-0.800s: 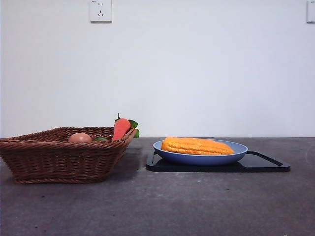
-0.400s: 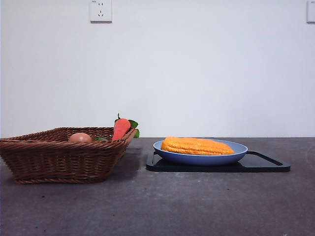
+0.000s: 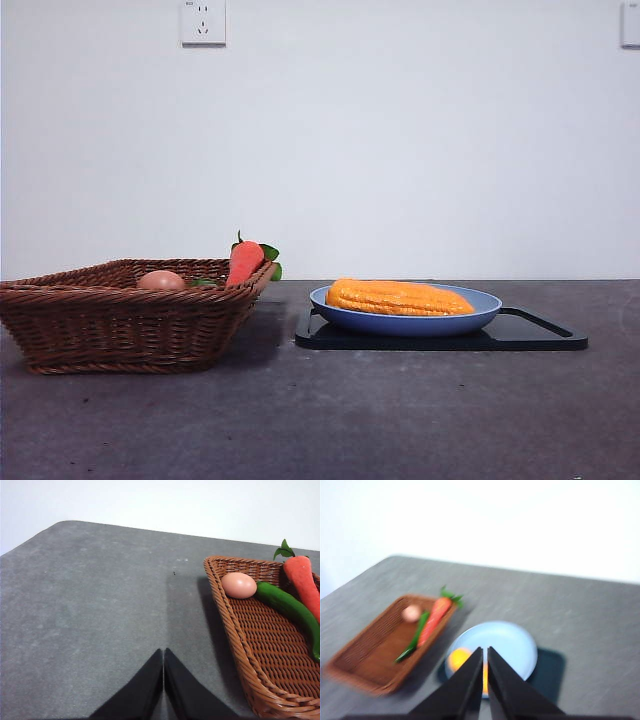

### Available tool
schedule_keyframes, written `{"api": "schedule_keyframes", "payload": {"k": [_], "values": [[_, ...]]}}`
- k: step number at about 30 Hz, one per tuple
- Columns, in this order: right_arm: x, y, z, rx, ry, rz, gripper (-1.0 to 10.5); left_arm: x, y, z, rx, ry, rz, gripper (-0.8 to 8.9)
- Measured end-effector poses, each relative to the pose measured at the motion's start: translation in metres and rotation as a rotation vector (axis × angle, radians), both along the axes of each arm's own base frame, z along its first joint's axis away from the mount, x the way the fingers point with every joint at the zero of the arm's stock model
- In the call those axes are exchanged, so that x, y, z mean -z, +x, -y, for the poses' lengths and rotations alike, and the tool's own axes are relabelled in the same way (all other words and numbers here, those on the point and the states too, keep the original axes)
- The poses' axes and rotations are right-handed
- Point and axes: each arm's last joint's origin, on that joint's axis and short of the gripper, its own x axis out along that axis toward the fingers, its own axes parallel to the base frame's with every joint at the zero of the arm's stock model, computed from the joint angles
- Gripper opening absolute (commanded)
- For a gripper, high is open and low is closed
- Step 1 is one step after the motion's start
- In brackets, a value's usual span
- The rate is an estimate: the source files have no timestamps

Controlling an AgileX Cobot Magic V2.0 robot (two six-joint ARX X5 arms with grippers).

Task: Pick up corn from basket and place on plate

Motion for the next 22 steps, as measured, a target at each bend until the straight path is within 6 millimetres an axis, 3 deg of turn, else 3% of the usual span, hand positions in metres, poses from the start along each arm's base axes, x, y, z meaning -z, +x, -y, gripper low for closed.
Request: {"api": "schedule_keyframes", "payload": {"k": [6,13,19,22], "values": [[0.065,0.002,0.014,0.244,-0.007,0.184,0.0,0.000,0.000,0.000,0.000,0.000,0.000,0.08],[0.136,0.005,0.015,0.284,0.020,0.358,0.0,0.000,0.000,0.000,0.000,0.000,0.000,0.08],[0.192,0.015,0.013,0.288,0.057,0.345,0.0,0.000,0.000,0.000,0.000,0.000,0.000,0.08],[0.203,0.018,0.013,0.297,0.058,0.262,0.0,0.000,0.000,0.000,0.000,0.000,0.000,0.08]]}}
